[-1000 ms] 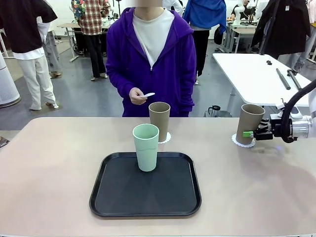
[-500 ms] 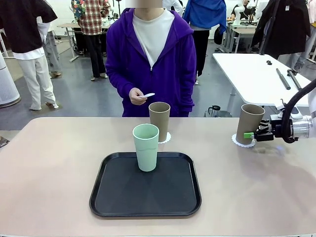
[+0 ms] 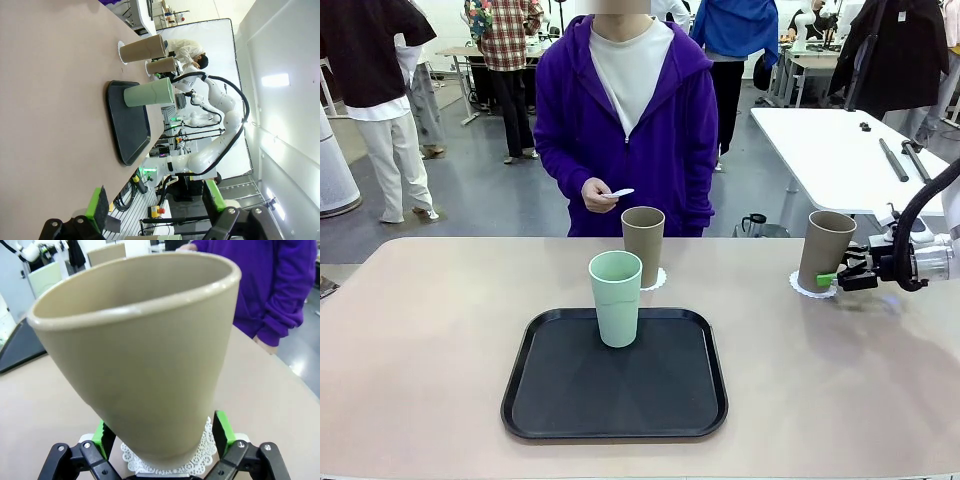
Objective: Place coasters on the table and set cups on them.
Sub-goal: Take one Reusable plastic cup from the Flat Tray and place it on a coaster set by the human.
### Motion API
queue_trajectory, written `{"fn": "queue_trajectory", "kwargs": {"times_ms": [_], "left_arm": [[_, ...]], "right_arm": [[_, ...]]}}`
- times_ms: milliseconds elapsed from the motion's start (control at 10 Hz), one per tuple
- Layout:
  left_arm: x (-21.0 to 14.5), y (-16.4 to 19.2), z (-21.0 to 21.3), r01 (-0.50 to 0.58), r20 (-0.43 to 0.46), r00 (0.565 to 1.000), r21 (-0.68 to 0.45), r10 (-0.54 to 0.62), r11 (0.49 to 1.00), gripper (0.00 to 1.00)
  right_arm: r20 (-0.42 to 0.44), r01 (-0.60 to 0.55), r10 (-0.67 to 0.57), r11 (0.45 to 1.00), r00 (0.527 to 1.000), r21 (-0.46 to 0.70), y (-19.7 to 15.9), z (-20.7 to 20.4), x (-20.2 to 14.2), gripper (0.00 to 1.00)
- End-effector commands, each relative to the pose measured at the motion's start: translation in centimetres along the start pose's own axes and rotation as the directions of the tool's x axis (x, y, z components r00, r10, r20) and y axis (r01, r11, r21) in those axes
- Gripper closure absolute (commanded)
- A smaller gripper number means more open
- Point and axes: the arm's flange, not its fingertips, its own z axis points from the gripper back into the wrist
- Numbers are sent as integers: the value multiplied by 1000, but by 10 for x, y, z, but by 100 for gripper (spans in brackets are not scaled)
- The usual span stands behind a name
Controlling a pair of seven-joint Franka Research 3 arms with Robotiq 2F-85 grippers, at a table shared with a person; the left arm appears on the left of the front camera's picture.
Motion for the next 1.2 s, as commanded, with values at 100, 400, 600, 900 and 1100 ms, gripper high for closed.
{"fn": "queue_trajectory", "kwargs": {"times_ms": [100, 400, 600, 900, 1100], "left_arm": [[-1, -2, 1, 4, 5, 1000, 0, -4, 1000, 0], [-1, -2, 1, 4, 5, 1000, 0, -4, 1000, 0], [-1, -2, 1, 4, 5, 1000, 0, -4, 1000, 0], [-1, -2, 1, 4, 5, 1000, 0, -4, 1000, 0], [-1, -2, 1, 4, 5, 1000, 0, -4, 1000, 0]], "right_arm": [[-70, 19, -21, 999, 997, -28, -4, 9, 8, 0], [-210, 58, -74, 995, 975, -81, 11, 34, 17, 0], [-315, 129, -165, 983, 935, -133, 26, 60, 35, 0], [-382, 203, -287, 948, 878, -244, 49, 85, 72, 0], [-414, 238, -383, 902, 826, -361, 77, 94, 113, 0]]}}
